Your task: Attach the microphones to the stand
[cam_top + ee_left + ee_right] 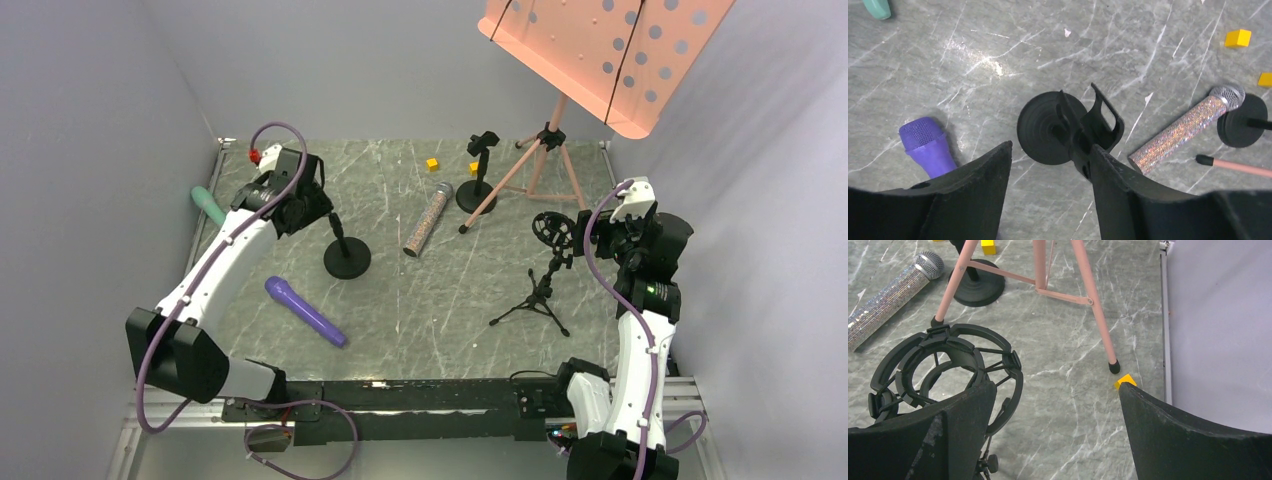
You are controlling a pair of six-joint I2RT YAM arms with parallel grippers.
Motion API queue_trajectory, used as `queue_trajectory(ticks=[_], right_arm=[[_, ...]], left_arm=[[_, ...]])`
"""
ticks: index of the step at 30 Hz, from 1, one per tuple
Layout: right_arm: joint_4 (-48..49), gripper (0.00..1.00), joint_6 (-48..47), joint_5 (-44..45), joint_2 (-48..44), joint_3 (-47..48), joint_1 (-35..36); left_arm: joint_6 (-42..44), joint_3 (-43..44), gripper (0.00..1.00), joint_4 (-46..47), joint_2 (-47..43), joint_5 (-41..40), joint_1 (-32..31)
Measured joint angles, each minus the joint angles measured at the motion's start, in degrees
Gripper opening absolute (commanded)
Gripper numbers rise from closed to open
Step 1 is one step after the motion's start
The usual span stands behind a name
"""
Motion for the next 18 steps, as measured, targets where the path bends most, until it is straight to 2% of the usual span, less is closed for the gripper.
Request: queue_trajectory(ticks=[5,6,7,10,18], right_arm=[[0.0,1.00,0.0,0.2,0.0,0.0,0.0],[0.0,1.00,0.0,0.2,0.0,0.0,0.0],[0.0,1.00,0.0,0.2,0.0,0.0,0.0],[0.0,1.00,0.0,0.4,0.0,0.0,0.0],[0.0,1.00,0.1,1.3,0.0,0.0,0.3]], left_arm=[[-1.0,0.0,0.43,1.1,1.5,-1.1,-0.2],[-1.2,0.0,0.37,1.3,1.6,-1.1,-0.2],[-1.3,0.1,0.25,1.5,1.7,-1.1,-0.3],[-1.4,0.8,0.01,2.6,2.4,-1.0,-0.7],[0.2,1.0,0.00,3.9,2.5,0.0,-0.8]])
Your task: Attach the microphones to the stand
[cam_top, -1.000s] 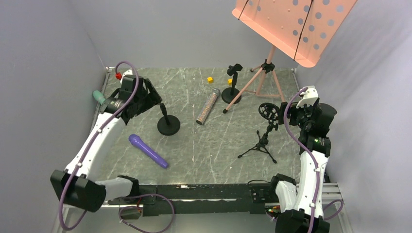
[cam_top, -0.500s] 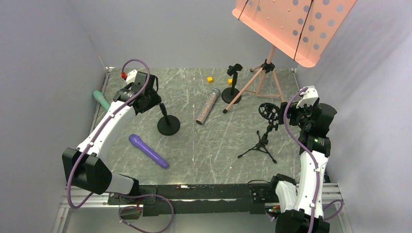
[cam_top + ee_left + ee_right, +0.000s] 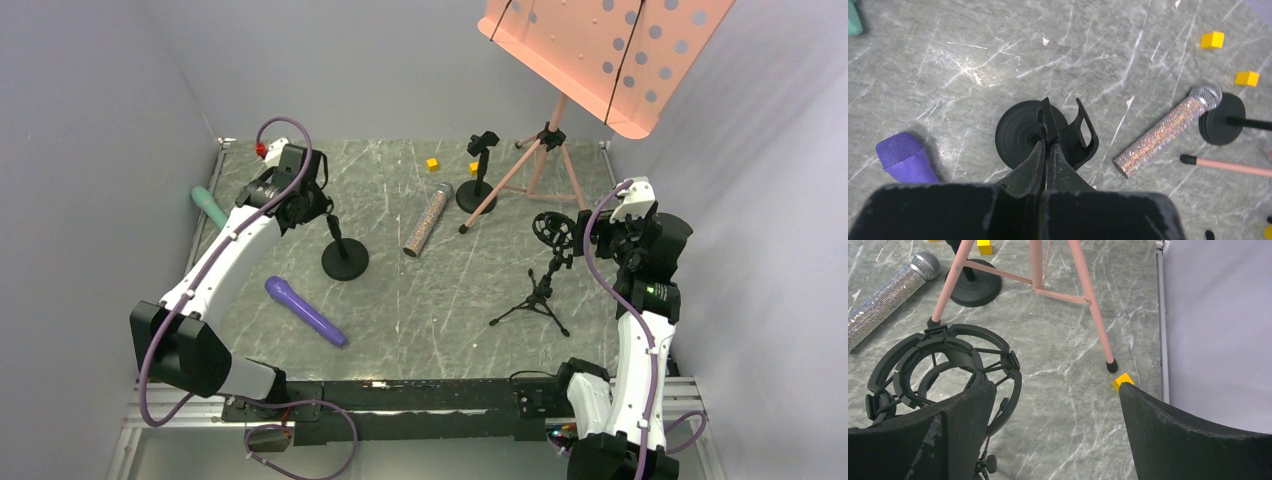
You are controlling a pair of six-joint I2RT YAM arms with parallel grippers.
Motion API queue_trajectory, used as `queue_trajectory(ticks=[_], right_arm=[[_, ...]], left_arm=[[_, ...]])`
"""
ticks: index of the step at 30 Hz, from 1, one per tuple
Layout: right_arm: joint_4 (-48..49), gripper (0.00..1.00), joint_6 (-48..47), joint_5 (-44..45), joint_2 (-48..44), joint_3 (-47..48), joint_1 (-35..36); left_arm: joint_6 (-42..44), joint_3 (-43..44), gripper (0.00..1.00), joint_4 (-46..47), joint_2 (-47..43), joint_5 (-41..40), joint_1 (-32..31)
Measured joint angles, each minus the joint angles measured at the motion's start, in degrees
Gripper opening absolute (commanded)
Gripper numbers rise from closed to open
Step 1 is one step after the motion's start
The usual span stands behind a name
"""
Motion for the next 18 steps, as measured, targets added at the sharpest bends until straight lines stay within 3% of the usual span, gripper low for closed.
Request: queue_trajectory(ticks=[4,11,18], right_arm=[[0.0,1.00,0.0,0.6,0.0,0.0,0.0],[-0.2,1.00,-0.4,2.0,-0.1,0.1,0.1],[-5.7,1.00,-4.6,4.8,2.0,4.3,-0.1]], left_arm=[[4.8,-0.9,0.00,0.3,-2.3,4.7,0.1],[20.2,-3.2,0.00,0.7,-9.5,23.1,0.1],[28.8,-4.6,0.00,3.0,-11.2,39.3,-3.0]])
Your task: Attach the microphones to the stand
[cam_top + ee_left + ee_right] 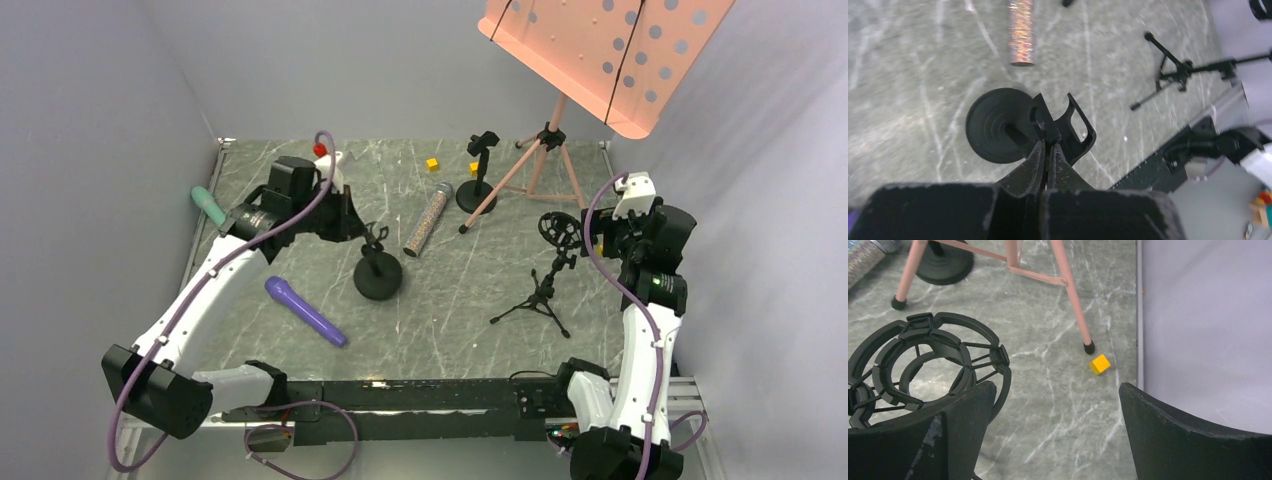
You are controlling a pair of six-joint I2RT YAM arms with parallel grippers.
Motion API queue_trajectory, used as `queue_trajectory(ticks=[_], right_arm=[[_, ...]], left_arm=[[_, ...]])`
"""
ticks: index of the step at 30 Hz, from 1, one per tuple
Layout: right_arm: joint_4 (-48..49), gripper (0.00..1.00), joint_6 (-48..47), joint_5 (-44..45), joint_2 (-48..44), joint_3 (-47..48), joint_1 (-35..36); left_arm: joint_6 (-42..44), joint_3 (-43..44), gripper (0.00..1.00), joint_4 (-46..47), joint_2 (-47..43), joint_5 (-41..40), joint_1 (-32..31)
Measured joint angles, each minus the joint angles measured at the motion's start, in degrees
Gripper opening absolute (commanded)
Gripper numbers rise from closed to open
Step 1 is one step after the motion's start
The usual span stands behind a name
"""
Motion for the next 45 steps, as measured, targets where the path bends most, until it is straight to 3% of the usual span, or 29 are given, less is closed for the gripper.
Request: queue_trajectory(ticks=[12,24,34,40,42,45], right_arm=[[-12.7,1.00,-5.3,0.6,1.3,8.6,-0.7],[-20.1,1.00,-9.2,-18.6,-1.0,12.3,-1.0],[-28.0,0.99,-16.0,-32.5,-0.2,16.1,-0.5],[-31.6,0.99,-20.2,-38.5,1.9,18.2,5.9],[-31.4,0.99,-20.2,-38.9,2.4,18.2,9.5],[-30.7,0.99,-20.0,-39.0,3.3,18.2,16.1]], left_arm=[[5.9,-0.3,0.00,1.7,4.6,8.0,-8.7],[10.4,-0.2,0.00,0.5,5.3,9.1,-12.2],[16.7,5.9,0.00,-6.3,10.8,12.7,-12.4],[17.7,9.3,0.00,-8.9,14.1,13.9,-13.0],[17.9,10.0,0.06,-9.4,14.9,14.2,-13.5],[18.1,10.7,0.30,-9.7,15.6,14.3,-13.8]])
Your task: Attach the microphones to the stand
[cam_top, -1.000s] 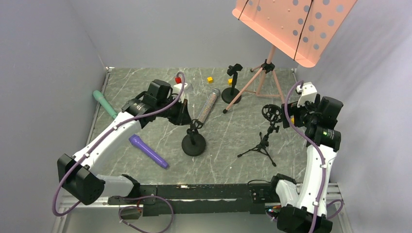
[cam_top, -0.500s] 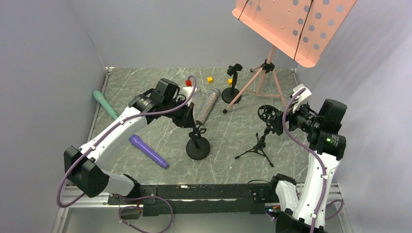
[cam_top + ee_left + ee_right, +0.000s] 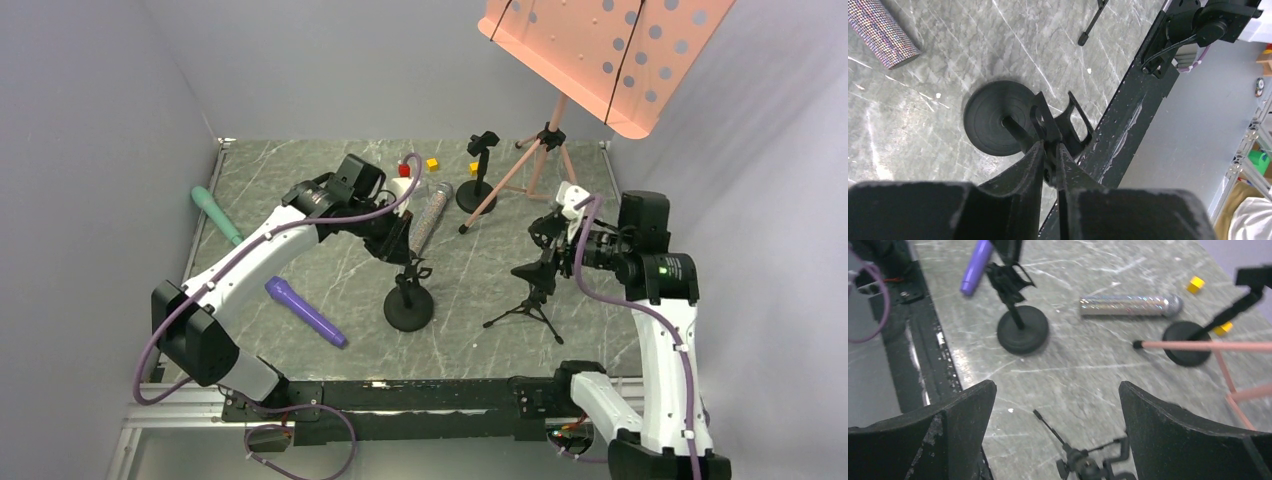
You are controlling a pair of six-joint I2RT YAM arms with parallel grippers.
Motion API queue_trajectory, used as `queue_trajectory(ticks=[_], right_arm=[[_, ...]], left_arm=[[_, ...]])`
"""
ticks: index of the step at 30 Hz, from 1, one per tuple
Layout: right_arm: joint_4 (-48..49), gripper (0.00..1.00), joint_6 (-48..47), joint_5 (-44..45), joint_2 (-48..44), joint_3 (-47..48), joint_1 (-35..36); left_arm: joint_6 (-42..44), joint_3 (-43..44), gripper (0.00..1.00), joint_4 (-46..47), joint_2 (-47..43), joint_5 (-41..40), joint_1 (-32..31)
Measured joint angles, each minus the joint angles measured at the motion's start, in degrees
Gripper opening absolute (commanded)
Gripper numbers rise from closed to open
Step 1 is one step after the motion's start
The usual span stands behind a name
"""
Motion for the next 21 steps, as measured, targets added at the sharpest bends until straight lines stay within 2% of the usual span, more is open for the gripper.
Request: queue_trajectory(ticks=[2,5,6,10,14,17,21], right_arm=[[0.5,0.99,-0.4,-0.6,0.7,0.0,3.4],[0.9,1.00,-3.0,-2.3,2.2,-0.4,9.0],[0.9,1.00,-3.8,-2.7,2.6,-0.8,10.4],[1.1,0.99,-7.4,-3.3,3.7,-2.9,17.1],[1.2,0.99,-12.5,-2.7,6.9,-3.1,22.8],[1.5,0.97,-16.7,-1.3,10.1,-3.2,26.5],[3.5,0.90,-19.9,2.0,16.0,-2.4,31.0]], left_arm=[[-0.2,0.4,0.45,-0.2,0.3,-0.1,-0.1],[-1.7,1.1,0.76,0.2,0.1,-1.2,-0.1],[-1.6,1.2,0.80,0.4,0.0,-1.5,-0.1],[-3.9,1.0,0.83,2.3,-2.2,-4.9,-0.1],[-5.7,-2.6,0.87,7.9,-9.3,-9.0,-0.1],[-7.0,-11.1,0.90,13.8,-19.8,-13.2,0.0],[-8.7,-26.3,0.88,22.3,-35.6,-17.1,0.1]])
